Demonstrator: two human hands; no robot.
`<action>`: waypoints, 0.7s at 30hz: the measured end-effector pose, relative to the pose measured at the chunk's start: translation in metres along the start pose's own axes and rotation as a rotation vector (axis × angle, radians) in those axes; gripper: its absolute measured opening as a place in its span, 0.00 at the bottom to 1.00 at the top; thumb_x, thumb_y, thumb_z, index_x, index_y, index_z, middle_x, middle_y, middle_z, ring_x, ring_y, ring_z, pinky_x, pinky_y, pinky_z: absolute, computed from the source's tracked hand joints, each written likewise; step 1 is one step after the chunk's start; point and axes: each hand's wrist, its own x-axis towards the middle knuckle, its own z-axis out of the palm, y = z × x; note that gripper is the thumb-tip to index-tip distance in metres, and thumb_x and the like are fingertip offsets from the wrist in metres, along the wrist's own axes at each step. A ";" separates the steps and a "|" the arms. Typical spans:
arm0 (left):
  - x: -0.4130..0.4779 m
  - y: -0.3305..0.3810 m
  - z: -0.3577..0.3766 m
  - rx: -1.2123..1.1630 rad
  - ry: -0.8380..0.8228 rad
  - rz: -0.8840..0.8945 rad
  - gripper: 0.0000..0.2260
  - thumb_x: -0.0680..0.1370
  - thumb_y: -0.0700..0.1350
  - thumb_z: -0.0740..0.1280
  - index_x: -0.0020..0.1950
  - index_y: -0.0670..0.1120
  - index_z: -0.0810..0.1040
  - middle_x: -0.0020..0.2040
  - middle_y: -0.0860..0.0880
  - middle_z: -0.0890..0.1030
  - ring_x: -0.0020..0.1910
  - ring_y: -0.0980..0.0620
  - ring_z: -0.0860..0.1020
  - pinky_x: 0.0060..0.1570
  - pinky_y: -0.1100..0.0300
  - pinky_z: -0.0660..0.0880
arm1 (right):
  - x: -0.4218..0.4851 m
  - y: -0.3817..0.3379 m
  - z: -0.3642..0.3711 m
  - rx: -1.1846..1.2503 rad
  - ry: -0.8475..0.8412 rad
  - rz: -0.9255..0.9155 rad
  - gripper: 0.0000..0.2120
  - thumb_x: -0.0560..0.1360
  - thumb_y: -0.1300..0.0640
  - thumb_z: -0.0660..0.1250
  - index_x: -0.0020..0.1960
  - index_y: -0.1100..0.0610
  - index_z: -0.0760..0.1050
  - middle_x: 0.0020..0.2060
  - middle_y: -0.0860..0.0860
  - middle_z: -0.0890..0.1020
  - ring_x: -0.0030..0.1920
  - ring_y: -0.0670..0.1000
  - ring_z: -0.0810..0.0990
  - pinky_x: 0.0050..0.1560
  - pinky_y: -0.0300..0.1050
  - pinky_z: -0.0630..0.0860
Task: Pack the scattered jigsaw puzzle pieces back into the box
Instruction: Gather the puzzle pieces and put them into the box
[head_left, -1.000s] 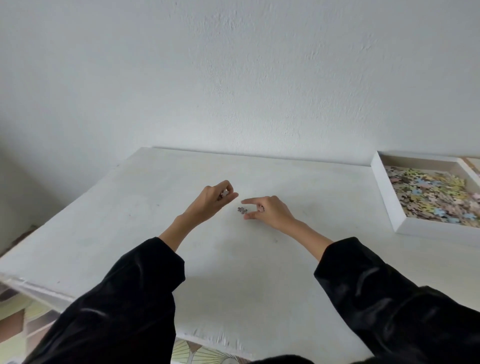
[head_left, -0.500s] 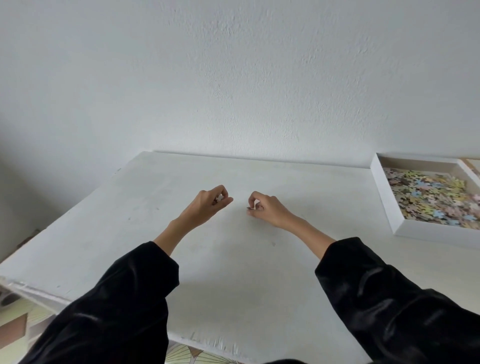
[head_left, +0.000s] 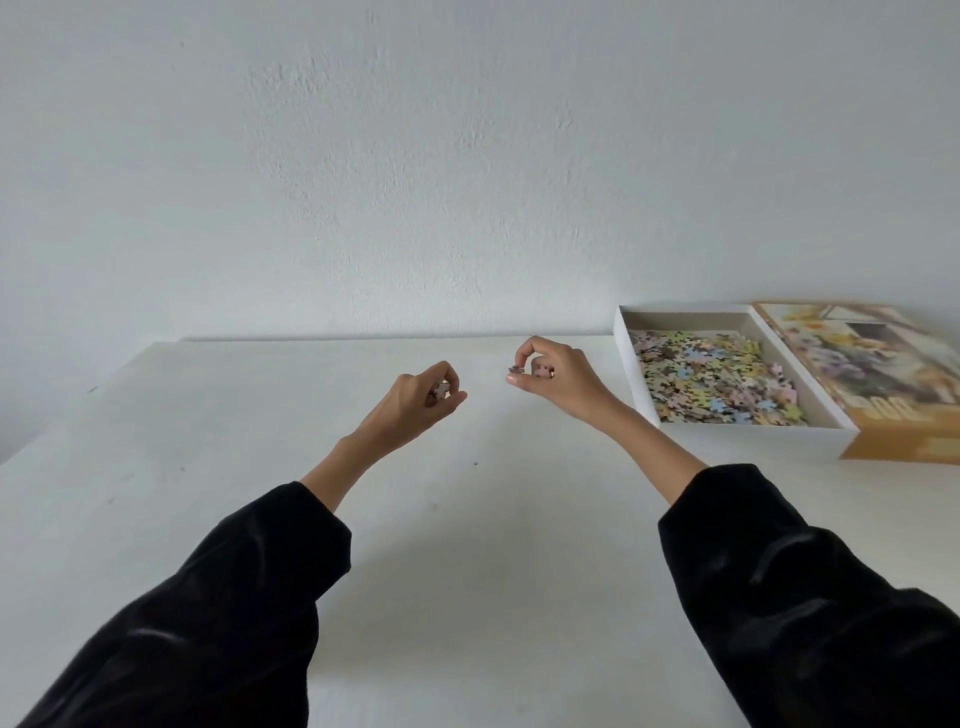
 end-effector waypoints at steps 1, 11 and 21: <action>0.008 0.009 0.008 -0.004 -0.005 0.018 0.08 0.77 0.44 0.65 0.41 0.46 0.68 0.27 0.50 0.64 0.27 0.52 0.59 0.27 0.66 0.58 | -0.004 0.005 -0.013 -0.006 0.016 -0.004 0.08 0.72 0.58 0.69 0.40 0.55 0.70 0.22 0.48 0.62 0.24 0.45 0.57 0.28 0.36 0.54; 0.078 0.098 0.097 -0.018 -0.072 0.189 0.08 0.77 0.45 0.65 0.42 0.46 0.67 0.27 0.50 0.66 0.26 0.53 0.61 0.27 0.66 0.59 | -0.040 0.055 -0.128 -0.086 0.132 0.028 0.06 0.72 0.58 0.69 0.43 0.58 0.72 0.30 0.50 0.75 0.28 0.39 0.69 0.32 0.34 0.63; 0.124 0.162 0.153 -0.004 -0.111 0.288 0.06 0.78 0.43 0.64 0.46 0.41 0.72 0.25 0.55 0.66 0.23 0.56 0.61 0.24 0.66 0.60 | -0.052 0.100 -0.191 -0.215 0.298 0.105 0.08 0.72 0.54 0.70 0.44 0.57 0.74 0.29 0.47 0.75 0.28 0.43 0.74 0.34 0.41 0.71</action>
